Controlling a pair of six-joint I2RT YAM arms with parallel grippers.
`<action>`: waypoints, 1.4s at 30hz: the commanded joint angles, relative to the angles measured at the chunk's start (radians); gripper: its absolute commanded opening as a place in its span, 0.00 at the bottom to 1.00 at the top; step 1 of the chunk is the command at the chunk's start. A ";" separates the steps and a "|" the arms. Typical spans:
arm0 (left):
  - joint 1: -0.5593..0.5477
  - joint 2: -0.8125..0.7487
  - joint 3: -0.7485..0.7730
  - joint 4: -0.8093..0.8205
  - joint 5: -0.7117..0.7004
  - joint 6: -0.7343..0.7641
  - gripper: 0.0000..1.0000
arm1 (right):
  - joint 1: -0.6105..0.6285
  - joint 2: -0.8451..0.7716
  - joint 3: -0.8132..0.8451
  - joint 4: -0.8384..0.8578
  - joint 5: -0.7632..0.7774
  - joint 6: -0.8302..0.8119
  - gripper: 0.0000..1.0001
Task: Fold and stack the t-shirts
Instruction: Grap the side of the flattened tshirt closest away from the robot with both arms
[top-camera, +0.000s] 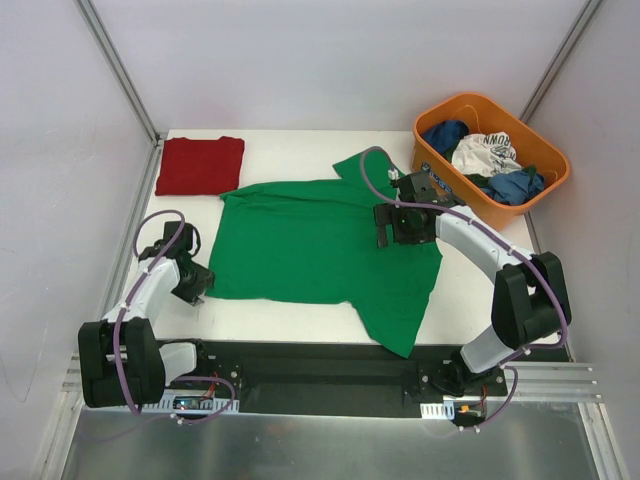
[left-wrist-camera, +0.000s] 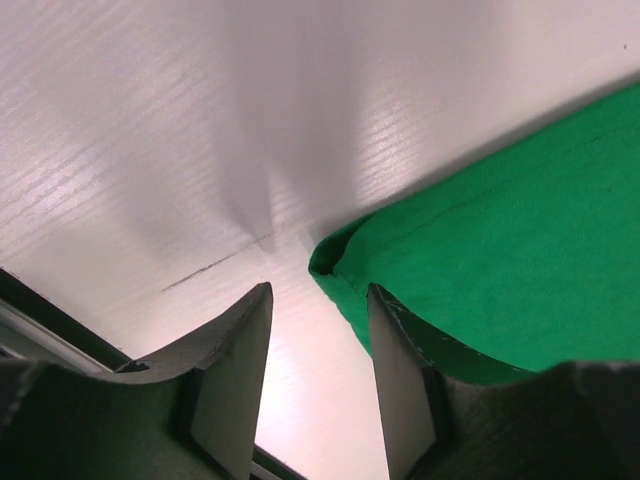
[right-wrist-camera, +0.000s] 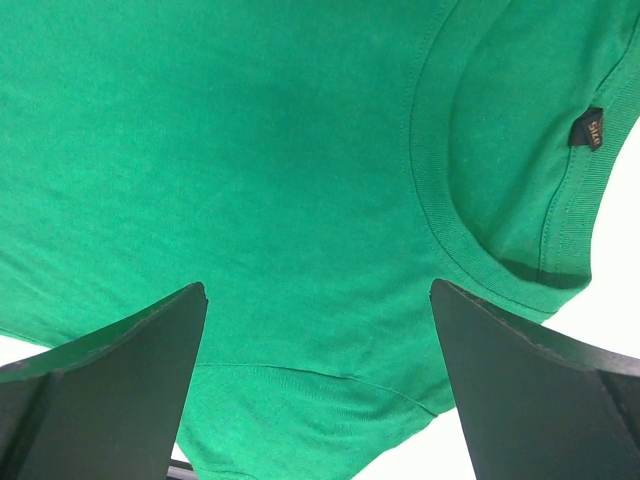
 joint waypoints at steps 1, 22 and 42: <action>0.014 0.019 0.009 0.030 -0.040 -0.017 0.40 | 0.002 -0.013 0.020 0.012 0.025 0.008 0.99; 0.014 0.019 -0.007 0.105 0.023 -0.001 0.00 | 0.068 -0.150 -0.081 -0.141 0.028 -0.032 0.99; 0.014 -0.115 -0.047 0.114 0.109 0.009 0.00 | 0.660 -0.236 -0.342 -0.372 0.089 0.453 0.69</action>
